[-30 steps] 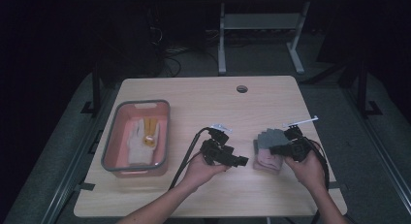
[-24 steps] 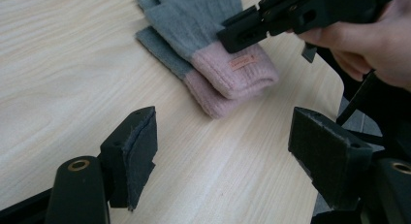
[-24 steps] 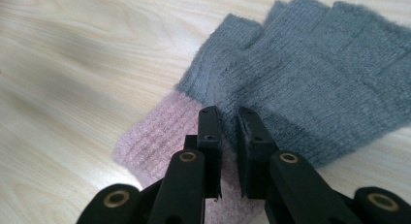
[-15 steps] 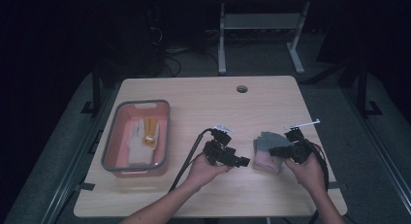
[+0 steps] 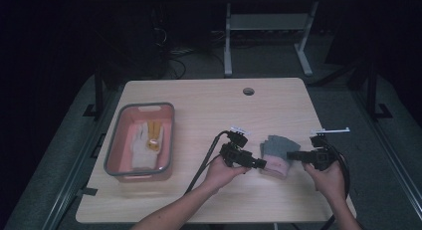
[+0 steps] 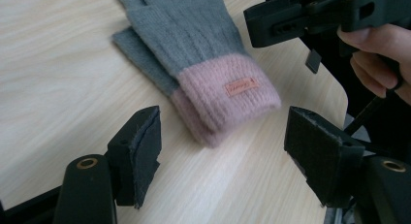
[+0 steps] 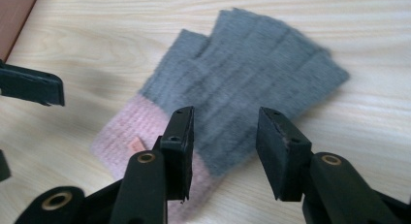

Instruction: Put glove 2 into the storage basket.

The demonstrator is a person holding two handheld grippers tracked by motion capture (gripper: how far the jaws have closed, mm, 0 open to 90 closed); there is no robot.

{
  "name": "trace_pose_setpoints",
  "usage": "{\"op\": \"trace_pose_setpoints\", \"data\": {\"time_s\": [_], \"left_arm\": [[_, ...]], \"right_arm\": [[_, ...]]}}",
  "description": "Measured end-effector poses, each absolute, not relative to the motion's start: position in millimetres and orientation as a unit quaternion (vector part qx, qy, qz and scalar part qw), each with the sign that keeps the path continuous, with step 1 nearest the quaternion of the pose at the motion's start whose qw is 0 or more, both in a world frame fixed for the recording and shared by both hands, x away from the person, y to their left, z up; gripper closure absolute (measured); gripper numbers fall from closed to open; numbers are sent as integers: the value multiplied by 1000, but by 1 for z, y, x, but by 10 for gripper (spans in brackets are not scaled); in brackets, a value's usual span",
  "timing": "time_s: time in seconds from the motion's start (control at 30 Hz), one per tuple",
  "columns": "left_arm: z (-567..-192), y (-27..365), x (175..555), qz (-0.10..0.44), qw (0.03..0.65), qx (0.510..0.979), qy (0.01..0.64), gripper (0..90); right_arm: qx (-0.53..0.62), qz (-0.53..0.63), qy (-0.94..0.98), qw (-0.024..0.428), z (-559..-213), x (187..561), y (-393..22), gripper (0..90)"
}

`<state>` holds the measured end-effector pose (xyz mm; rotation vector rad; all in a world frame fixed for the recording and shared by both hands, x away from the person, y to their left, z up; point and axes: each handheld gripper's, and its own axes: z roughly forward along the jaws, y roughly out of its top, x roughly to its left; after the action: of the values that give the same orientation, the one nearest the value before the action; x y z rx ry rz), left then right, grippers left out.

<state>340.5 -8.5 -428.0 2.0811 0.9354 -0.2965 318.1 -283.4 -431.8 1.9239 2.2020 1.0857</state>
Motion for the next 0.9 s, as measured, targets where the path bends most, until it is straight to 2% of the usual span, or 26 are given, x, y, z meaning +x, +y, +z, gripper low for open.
{"op": "trace_pose_setpoints", "data": {"time_s": [0.5,0.9], "left_arm": [[-457,-34,354,-156,385,812,410,330],[-463,-41,353,-152,366,821,411,429]], "right_arm": [[631,361,687,-15,-448,321,-295,503],[639,362,678,-33,-457,327,-294,490]]}}
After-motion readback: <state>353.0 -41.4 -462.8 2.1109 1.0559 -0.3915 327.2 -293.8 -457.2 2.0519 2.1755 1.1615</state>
